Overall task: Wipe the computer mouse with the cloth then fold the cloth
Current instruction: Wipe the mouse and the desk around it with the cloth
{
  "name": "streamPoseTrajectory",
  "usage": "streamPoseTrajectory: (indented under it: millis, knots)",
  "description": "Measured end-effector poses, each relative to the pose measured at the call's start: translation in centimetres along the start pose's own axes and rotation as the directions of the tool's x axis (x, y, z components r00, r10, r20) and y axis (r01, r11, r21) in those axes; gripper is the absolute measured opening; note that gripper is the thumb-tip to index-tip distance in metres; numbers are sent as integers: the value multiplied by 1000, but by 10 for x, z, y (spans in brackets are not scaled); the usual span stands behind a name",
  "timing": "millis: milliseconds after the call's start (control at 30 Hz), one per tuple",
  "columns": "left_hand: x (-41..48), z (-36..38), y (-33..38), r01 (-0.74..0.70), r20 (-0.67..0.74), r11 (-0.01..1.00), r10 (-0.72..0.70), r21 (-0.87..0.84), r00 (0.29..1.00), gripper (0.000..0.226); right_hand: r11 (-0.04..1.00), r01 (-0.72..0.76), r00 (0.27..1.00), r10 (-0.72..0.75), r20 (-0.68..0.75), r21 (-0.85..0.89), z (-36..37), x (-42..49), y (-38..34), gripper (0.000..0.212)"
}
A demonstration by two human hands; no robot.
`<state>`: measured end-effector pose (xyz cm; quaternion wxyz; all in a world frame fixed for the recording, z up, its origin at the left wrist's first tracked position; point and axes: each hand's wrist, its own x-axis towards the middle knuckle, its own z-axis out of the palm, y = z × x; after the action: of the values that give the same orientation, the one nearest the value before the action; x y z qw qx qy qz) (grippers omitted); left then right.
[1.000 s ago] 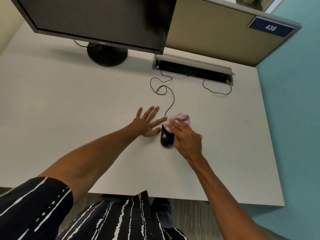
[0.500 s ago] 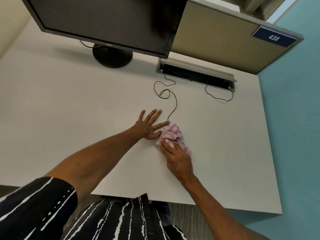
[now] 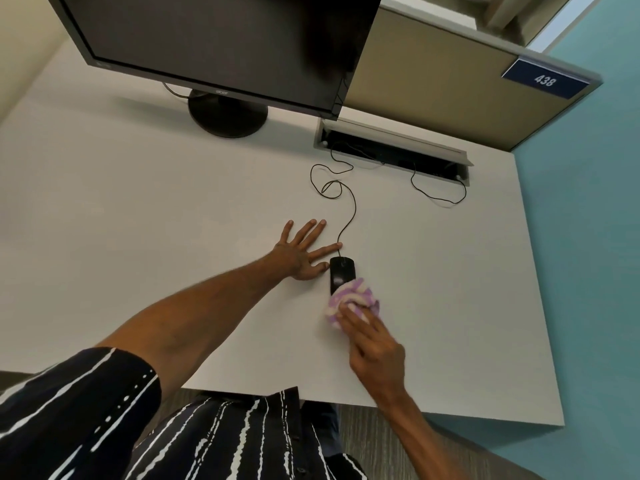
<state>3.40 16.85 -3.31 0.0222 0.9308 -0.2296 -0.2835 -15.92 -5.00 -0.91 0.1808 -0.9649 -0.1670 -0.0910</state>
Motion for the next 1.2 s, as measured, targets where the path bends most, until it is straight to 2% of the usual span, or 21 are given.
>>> streamPoseTrajectory:
  millis: [100, 167, 233, 300, 367, 433, 533, 633, 700, 800, 1067, 1200]
  knots:
    - [-1, 1, 0, 2, 4, 1000, -2, -2, 1000, 64, 993, -104, 975, 113, -192, 56, -15, 33, 8, 32]
    - [-1, -1, 0, 2, 12, 1000, -2, 3, 1000, 64, 983, -180, 947, 186, -260, 48, -19, 65, 17, 34]
    - [-1, -2, 2, 2, 28, 1000, -2, 12, 1000, 65, 960, -277, 938, 281, -201, 48, -18, 93, 22, 44]
    - [-1, -1, 4, 14, 34, 1000, -15, 20, 999, 66, 945, -322, 945, 324, -34, 60, -9, 110, 22, 50]
    - [-1, -2, 5, 28, 39, 999, -29, 17, 999, 66, 949, -313, 941, 306, 141, 29, 6, 115, 20, 51]
    - [-1, -4, 5, 35, 44, 999, -35, 2, 998, 66, 958, -276, 924, 288, 252, -82, 21, 107, 15, 52]
    - [-1, -4, 4, 38, 52, 999, -38, 12, 998, 66, 958, -247, 941, 274, 201, -149, 32, 81, 7, 61]
    - [1, -2, 4, 35, 48, 999, -36, 17, 998, 65, 977, -177, 979, 188, 81, -122, 36, 46, 7, 69]
    - [2, -3, 4, 33, 47, 999, -34, 16, 998, 65, 985, -134, 989, 140, 50, -109, 36, 29, 10, 71]
    - [1, -4, 3, 32, 56, 999, -34, 30, 998, 66, 989, -85, 992, 95, 83, -120, 36, 15, 12, 71]
    - [0, -2, 9, 31, 51, 999, -33, 35, 998, 66, 994, -77, 988, 86, 126, -80, 34, -5, 2, 66]
    - [-2, -2, 14, 37, 72, 999, -38, 15, 997, 66, 990, -140, 982, 141, 129, -17, 26, -8, -2, 55]
